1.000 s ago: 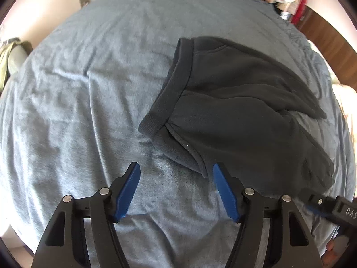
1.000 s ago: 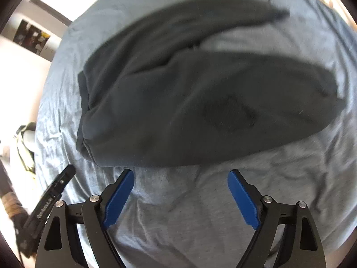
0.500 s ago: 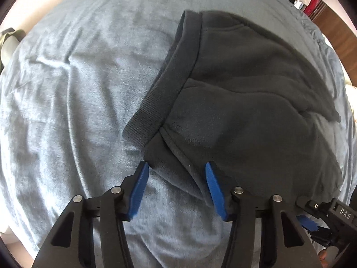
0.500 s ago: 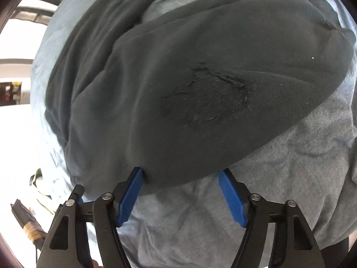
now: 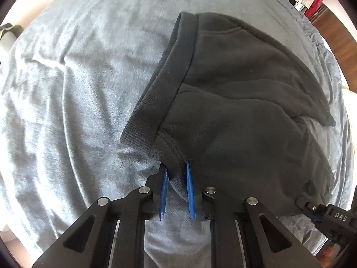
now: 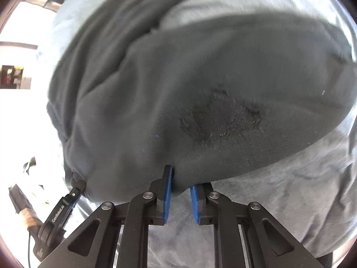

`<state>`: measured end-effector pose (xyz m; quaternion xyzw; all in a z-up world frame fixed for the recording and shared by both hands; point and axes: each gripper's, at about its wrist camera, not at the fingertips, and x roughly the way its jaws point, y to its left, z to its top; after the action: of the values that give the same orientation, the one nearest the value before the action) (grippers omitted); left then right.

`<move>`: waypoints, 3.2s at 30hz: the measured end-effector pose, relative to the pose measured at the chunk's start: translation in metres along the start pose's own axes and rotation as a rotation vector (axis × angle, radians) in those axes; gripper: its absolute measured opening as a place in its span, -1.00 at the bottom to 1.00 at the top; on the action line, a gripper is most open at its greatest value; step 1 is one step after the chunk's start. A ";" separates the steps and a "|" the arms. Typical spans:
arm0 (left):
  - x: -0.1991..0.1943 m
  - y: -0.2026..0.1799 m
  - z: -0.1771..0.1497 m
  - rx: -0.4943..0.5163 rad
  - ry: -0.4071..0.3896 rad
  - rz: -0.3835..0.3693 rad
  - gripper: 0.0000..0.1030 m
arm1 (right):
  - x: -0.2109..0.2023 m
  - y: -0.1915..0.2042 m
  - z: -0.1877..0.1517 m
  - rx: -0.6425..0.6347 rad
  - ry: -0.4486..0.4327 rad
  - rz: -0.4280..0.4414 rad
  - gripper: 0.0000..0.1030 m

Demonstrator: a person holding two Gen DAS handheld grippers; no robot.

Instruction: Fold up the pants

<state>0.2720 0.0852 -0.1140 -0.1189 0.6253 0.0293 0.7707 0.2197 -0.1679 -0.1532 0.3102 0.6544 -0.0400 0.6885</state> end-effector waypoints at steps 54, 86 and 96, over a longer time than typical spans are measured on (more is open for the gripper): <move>0.026 -0.059 0.224 0.046 -0.173 0.067 -0.96 | 0.005 0.122 0.263 -0.179 -0.140 0.013 -0.79; -0.091 -0.176 0.089 0.437 -0.255 -0.198 -0.33 | -0.142 0.031 0.147 -0.339 -0.239 0.103 -0.14; -0.045 -0.243 0.036 0.548 -0.103 -0.299 -0.34 | -0.132 -0.052 0.132 -0.244 -0.209 0.063 -0.14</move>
<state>0.3436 -0.1377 -0.0283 0.0043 0.5456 -0.2479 0.8006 0.2930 -0.3196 -0.0569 0.2386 0.5692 0.0295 0.7863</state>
